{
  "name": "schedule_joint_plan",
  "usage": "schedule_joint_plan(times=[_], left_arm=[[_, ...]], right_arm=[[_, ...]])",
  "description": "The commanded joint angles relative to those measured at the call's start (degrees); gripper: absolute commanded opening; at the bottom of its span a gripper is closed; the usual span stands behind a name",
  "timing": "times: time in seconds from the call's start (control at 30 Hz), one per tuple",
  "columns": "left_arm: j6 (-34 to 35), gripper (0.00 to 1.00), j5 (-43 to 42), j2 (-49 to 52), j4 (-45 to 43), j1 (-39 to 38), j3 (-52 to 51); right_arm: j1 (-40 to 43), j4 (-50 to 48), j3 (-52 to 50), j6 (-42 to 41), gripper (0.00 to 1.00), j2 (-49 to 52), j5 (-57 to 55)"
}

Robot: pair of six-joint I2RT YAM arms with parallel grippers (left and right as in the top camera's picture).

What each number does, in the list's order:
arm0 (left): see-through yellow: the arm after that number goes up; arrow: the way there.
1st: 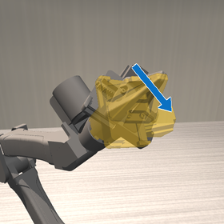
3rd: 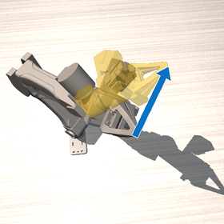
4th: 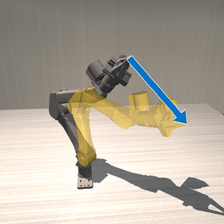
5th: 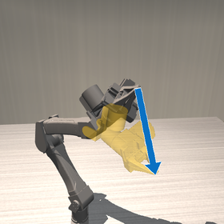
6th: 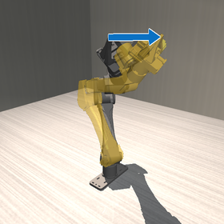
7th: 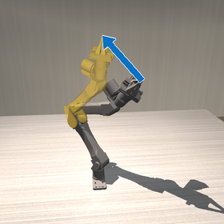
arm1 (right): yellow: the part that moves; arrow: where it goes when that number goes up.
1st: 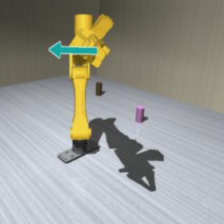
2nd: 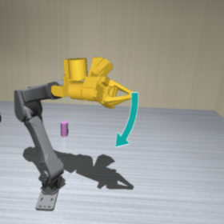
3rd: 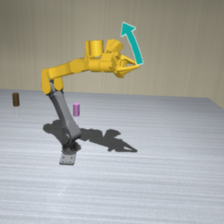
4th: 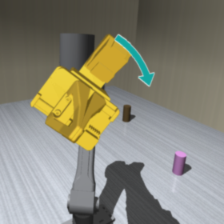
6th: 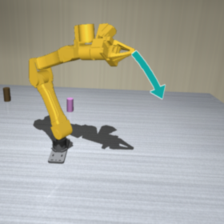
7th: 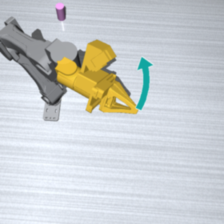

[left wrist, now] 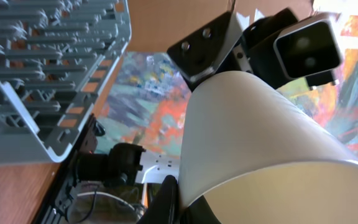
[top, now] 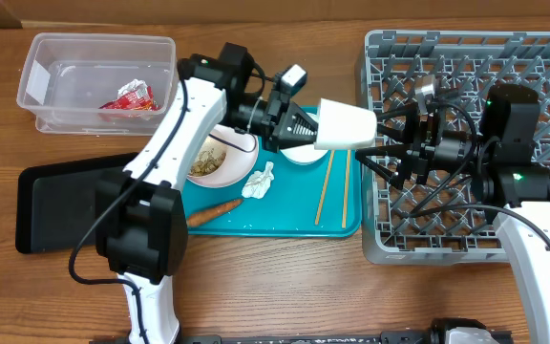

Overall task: Sort waste into correct bins and load items into the dishwasher
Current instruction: 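Hand the white bowl from the left gripper to the right gripper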

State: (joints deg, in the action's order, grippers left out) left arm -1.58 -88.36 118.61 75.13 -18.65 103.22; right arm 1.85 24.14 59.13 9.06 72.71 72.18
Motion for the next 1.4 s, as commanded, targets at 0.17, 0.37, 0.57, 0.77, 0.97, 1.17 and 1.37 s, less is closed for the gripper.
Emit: schedule_joint_plan(times=[0.17,0.37,0.57,0.77,0.97,1.17,1.37], left_arm=[[0.52,0.04,-2.21,-2.01,0.00,-2.82,1.07],[0.50,0.04,-2.19,-1.99,-0.24,-2.80,1.07],[0.50,0.04,-2.12,-1.99,-0.31,-2.80,1.07],[0.50,0.05,-2.10,-2.01,-0.63,-2.75,1.07],[0.48,0.10,-1.49,-1.99,-0.66,-2.75,1.07],[2.01,0.39,15.30,-2.01,-0.61,-1.97,1.09],[8.94,0.44,35.87,-2.47,-0.48,2.69,1.38]], right_arm=[[0.15,-1.49,1.05,0.39,1.00,0.70,1.49],[0.04,0.39,0.98,0.42,0.95,0.94,1.66],[0.04,0.37,0.98,0.39,0.77,0.94,1.66],[0.04,0.37,0.98,0.42,0.62,0.94,1.66],[0.04,0.37,0.98,0.39,0.58,0.94,1.64],[0.09,0.83,0.98,-1.81,0.49,0.94,-0.76],[0.15,7.72,1.11,-4.81,0.42,0.87,-22.84]])
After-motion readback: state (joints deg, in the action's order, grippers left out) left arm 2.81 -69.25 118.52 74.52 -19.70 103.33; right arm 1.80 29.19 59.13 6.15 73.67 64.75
